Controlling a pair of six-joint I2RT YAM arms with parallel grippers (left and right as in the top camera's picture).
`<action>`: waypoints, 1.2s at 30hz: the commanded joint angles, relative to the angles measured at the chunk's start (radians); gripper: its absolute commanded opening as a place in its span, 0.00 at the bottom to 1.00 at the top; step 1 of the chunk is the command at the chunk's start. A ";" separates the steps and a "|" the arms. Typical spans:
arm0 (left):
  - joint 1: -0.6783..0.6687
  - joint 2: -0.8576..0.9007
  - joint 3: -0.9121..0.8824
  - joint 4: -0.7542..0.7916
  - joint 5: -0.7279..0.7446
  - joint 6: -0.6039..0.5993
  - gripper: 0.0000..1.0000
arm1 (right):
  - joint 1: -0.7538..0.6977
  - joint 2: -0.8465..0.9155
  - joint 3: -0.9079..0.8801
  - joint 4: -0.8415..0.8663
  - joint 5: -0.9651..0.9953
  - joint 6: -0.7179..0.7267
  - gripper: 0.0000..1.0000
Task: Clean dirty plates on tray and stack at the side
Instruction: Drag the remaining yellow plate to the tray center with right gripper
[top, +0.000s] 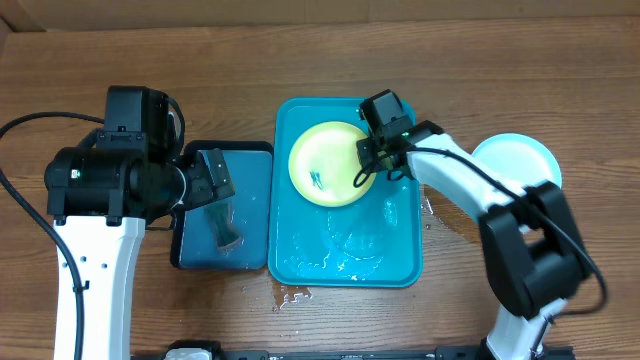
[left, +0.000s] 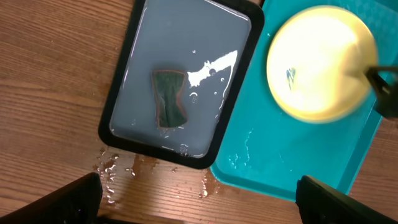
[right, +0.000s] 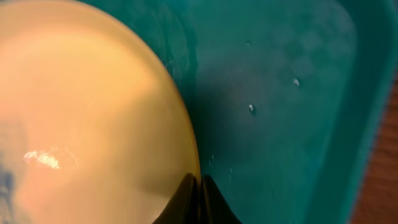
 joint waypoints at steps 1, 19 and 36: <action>0.005 0.006 0.014 0.009 0.010 0.019 1.00 | -0.005 -0.215 0.005 -0.101 0.016 0.032 0.04; 0.005 0.006 0.014 -0.019 0.021 0.036 1.00 | -0.013 -0.381 -0.375 -0.052 -0.192 0.814 0.04; 0.005 0.006 -0.154 0.070 -0.053 0.047 1.00 | -0.023 -0.601 -0.238 -0.158 -0.158 0.323 0.48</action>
